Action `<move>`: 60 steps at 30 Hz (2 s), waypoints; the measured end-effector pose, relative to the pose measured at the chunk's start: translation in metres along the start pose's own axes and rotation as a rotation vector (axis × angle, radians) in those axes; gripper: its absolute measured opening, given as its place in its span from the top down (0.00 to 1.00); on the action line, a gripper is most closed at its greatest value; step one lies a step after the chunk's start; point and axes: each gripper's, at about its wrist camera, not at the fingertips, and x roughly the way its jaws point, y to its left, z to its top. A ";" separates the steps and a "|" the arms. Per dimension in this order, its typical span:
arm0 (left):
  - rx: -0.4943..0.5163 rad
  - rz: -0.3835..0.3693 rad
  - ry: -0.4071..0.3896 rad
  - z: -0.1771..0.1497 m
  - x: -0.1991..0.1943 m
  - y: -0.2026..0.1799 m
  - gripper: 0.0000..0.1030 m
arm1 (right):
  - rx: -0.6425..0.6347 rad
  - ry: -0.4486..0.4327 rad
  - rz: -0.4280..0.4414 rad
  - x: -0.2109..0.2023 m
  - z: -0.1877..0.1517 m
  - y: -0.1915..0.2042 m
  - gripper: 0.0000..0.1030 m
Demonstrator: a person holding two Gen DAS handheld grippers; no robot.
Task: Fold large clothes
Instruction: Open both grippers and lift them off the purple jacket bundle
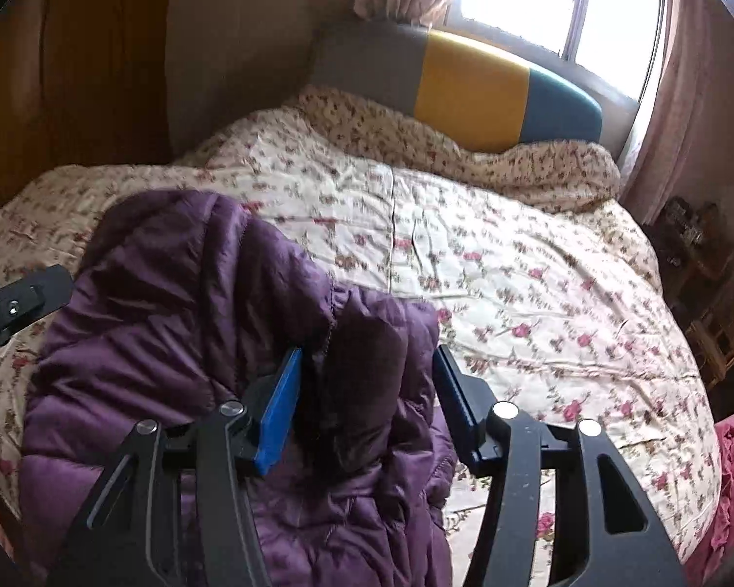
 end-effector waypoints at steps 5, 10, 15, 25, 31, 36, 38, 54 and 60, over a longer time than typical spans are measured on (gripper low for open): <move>0.070 0.020 0.040 -0.009 0.020 -0.014 0.30 | -0.005 0.033 -0.008 0.020 -0.014 -0.002 0.49; 0.104 0.041 0.049 -0.020 0.031 -0.016 0.30 | 0.001 0.043 0.003 0.035 -0.024 -0.002 0.49; 0.139 0.058 0.043 -0.027 0.038 -0.019 0.30 | 0.008 0.042 0.015 0.045 -0.031 -0.002 0.49; 0.141 0.062 0.035 -0.040 0.062 -0.012 0.26 | 0.027 0.035 0.051 0.067 -0.040 -0.003 0.47; 0.133 0.054 0.038 -0.040 0.059 -0.010 0.24 | 0.014 0.021 0.026 0.060 -0.039 -0.001 0.47; 0.097 0.084 0.020 -0.036 0.036 -0.003 0.17 | 0.011 -0.001 0.007 0.040 -0.037 -0.003 0.40; 0.084 0.094 0.006 -0.037 0.024 0.001 0.17 | 0.013 -0.008 0.005 0.033 -0.036 -0.005 0.36; 0.072 0.167 -0.054 -0.076 -0.042 0.010 0.17 | -0.023 -0.063 0.013 -0.035 -0.055 0.005 0.28; 0.060 0.178 -0.057 -0.086 -0.053 0.009 0.17 | -0.044 -0.069 0.023 -0.051 -0.065 0.010 0.28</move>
